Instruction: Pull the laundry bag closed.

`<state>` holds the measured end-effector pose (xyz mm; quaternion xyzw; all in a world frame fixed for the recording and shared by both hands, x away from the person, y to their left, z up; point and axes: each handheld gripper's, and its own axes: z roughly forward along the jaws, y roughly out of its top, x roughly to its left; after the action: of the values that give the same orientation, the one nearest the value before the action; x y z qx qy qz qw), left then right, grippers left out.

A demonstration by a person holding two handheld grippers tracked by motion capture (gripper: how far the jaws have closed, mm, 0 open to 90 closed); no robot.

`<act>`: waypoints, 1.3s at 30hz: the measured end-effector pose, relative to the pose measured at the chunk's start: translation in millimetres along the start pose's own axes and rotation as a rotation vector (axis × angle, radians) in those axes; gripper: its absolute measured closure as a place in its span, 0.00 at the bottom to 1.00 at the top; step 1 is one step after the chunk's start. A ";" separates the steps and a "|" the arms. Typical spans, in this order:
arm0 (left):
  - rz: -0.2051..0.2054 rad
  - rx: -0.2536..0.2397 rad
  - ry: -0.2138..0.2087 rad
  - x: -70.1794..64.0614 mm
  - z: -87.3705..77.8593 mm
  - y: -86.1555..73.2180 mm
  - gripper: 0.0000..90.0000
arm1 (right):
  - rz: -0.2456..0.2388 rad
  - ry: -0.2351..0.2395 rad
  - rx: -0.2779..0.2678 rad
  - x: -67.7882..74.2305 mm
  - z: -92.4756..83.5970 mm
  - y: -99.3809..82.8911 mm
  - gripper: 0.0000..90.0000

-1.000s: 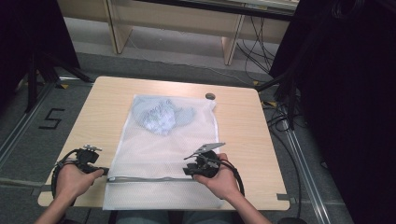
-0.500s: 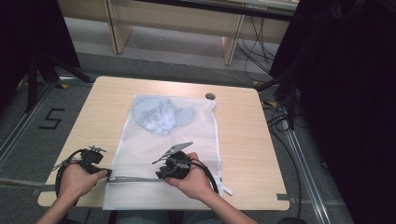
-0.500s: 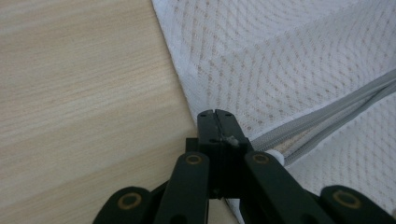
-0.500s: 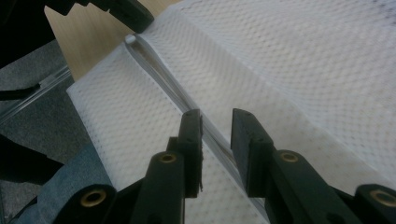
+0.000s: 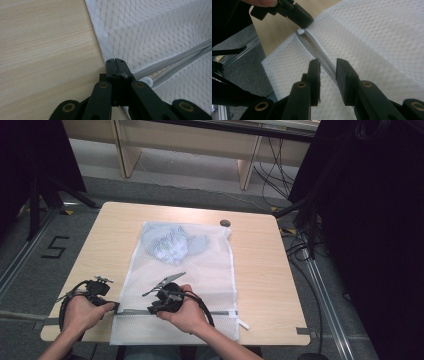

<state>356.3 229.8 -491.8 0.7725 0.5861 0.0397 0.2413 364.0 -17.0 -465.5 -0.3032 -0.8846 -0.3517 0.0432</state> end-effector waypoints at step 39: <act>0.004 0.035 0.002 -4.5 -0.6 0.3 1.00 | -0.003 0.055 0.075 26.2 62.4 35.8 0.80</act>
<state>354.9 225.8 -490.1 0.7777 0.5854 0.0305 0.2271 371.6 57.1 -483.4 -0.2905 -0.8961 -0.3263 0.0782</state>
